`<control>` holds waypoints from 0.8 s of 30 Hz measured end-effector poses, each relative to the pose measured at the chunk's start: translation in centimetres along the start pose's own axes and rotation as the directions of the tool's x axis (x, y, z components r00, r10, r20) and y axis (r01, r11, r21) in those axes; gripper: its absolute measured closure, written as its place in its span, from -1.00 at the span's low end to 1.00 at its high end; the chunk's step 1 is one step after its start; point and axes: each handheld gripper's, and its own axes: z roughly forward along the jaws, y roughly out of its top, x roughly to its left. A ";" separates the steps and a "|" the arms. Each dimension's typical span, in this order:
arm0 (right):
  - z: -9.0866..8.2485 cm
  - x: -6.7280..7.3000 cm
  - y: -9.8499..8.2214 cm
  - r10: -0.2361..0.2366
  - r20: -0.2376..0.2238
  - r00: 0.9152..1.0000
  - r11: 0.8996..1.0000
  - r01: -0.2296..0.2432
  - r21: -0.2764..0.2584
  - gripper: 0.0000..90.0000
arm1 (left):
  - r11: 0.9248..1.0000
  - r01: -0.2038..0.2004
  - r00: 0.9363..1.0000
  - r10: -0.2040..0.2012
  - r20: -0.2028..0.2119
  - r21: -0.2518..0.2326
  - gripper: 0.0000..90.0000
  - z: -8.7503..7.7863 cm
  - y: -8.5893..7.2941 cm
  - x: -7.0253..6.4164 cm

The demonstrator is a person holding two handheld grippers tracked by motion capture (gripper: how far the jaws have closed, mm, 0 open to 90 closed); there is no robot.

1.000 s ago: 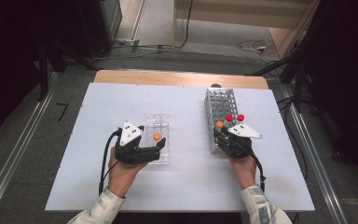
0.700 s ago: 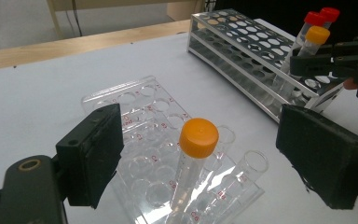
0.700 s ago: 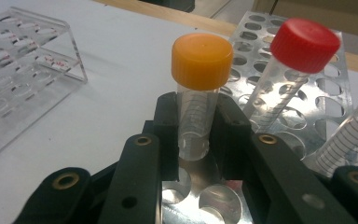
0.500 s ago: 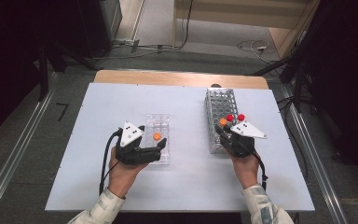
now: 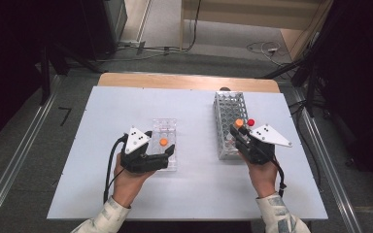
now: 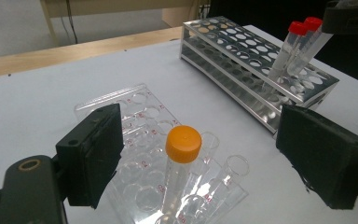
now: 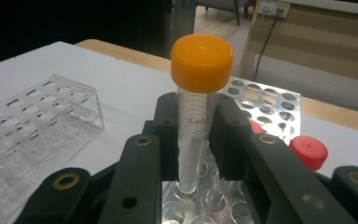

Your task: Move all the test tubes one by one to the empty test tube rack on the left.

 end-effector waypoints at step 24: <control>-0.2 5.8 -1.1 -0.053 -0.220 0.974 0.995 0.070 0.074 0.57 | 0.999 0.009 0.999 -0.007 0.050 -0.032 -0.78 -0.8 0.7 -0.6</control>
